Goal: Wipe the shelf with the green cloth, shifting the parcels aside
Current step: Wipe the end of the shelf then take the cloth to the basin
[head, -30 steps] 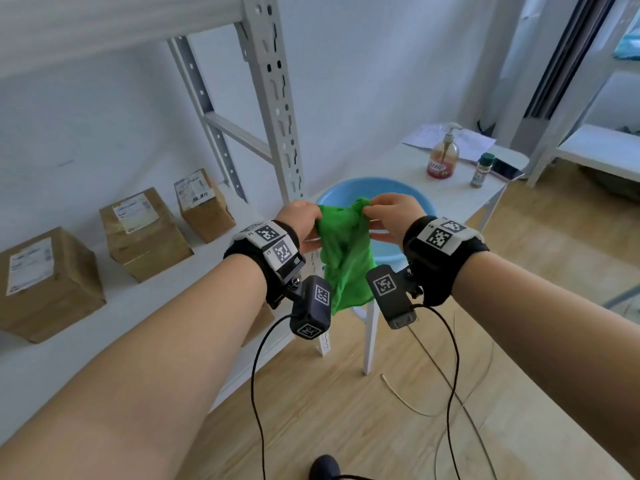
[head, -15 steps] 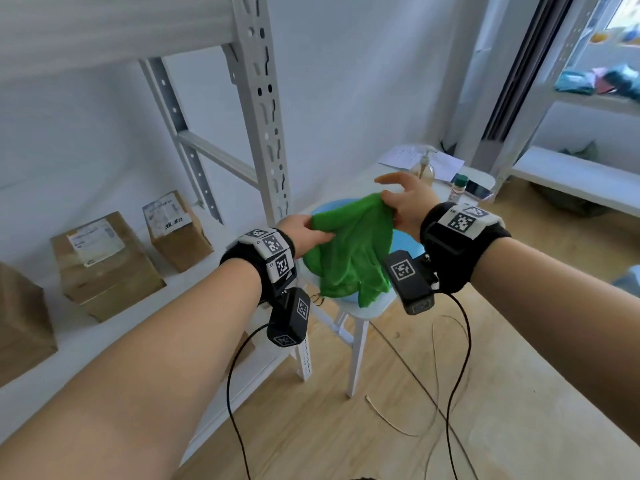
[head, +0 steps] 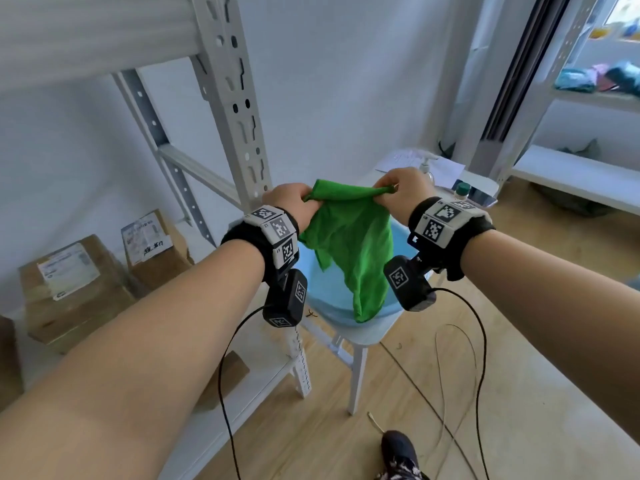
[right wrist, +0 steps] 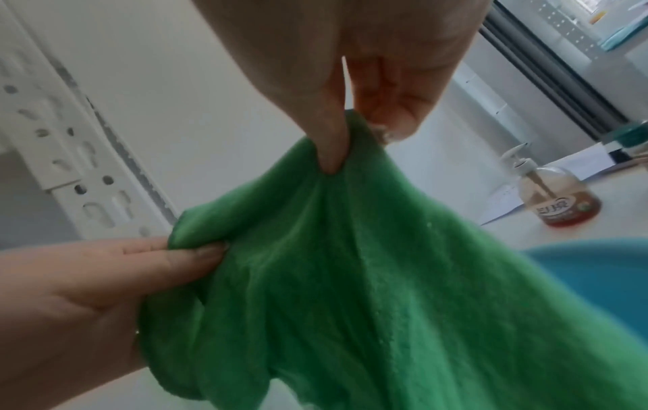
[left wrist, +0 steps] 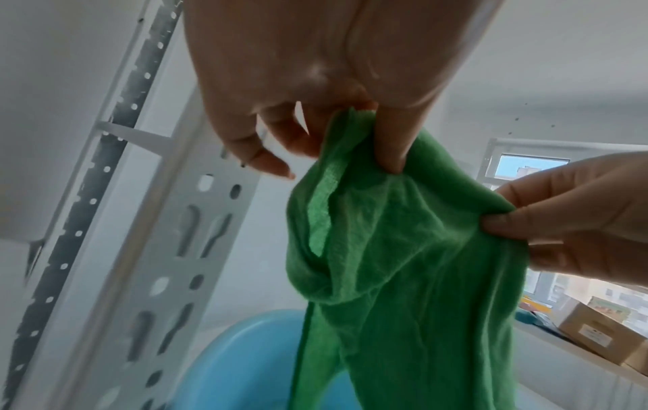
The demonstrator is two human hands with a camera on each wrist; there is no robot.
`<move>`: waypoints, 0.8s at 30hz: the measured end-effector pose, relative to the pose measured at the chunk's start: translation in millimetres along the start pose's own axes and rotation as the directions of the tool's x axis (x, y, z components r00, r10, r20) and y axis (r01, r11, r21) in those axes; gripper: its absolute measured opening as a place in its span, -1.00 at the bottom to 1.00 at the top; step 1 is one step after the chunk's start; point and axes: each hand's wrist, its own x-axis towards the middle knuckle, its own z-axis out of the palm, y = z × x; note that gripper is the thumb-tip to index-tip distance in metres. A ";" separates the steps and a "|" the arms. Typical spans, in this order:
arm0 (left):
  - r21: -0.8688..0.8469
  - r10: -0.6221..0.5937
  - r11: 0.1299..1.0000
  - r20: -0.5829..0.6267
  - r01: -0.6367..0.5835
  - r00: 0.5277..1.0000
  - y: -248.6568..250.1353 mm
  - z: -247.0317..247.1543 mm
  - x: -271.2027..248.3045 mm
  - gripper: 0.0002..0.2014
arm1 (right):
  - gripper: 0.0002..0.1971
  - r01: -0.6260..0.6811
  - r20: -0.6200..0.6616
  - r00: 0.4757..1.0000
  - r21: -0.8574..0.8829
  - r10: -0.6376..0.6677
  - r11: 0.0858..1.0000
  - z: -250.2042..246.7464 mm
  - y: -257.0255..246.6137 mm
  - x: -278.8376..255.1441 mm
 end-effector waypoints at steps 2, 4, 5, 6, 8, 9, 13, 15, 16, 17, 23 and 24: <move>0.012 -0.014 1.000 -0.045 0.014 0.999 7.5 2.7 19.5 -0.74 | -0.81 0.011 -0.034 0.999 0.084 -0.008 0.996 -1.8 1.5 21.6; -0.033 -0.026 0.999 -0.074 0.023 0.997 16.8 8.2 37.2 -0.74 | -0.83 0.027 -0.003 1.000 0.175 -0.027 0.984 -2.4 7.8 44.2; -0.044 -0.038 0.998 -0.082 0.034 0.996 21.3 12.6 45.9 -0.74 | -0.85 0.035 0.032 0.999 0.196 -0.042 0.980 -0.8 14.4 56.8; -0.039 -0.058 0.998 -0.076 0.055 0.995 25.6 17.7 54.0 -0.73 | -0.89 0.032 0.089 0.995 0.180 -0.049 0.983 0.8 19.7 67.7; 0.011 -0.115 0.993 -0.017 0.115 0.993 30.5 32.1 67.3 -0.73 | -0.85 0.019 0.235 0.971 0.131 -0.050 0.991 10.4 33.5 85.6; 0.047 -0.149 0.988 0.028 0.147 0.988 30.2 40.7 72.0 -0.72 | -0.77 0.003 0.312 0.949 0.129 -0.043 0.992 18.6 43.6 93.4; 0.220 -0.303 0.943 0.249 0.251 0.920 19.5 74.4 78.9 -0.71 | -0.79 -0.006 0.620 0.785 -0.013 0.012 1.000 56.2 81.9 109.6; 0.354 -0.403 0.894 0.370 0.274 0.837 13.4 87.9 78.8 -0.66 | -0.97 0.077 0.741 0.670 -0.141 0.053 0.987 67.9 93.0 111.1; 0.406 -0.446 0.870 0.403 0.281 0.799 11.3 94.1 78.9 -0.64 | -0.88 0.146 0.776 0.628 -0.197 0.063 0.969 71.0 95.8 111.9; 0.435 -0.481 0.851 0.420 0.294 0.770 8.8 100.3 80.0 -0.62 | -0.81 0.215 0.801 0.596 -0.231 0.060 0.949 74.7 98.4 114.2; 0.476 -0.562 0.795 0.341 0.377 0.753 -4.2 129.3 96.0 -0.65 | -0.84 0.344 0.818 0.567 -0.336 0.092 0.877 102.9 108.9 137.4; 0.485 -0.568 0.784 0.311 0.387 0.762 -6.5 134.0 98.2 -0.66 | -0.87 0.411 0.807 0.588 -0.360 0.058 0.837 106.0 112.2 138.0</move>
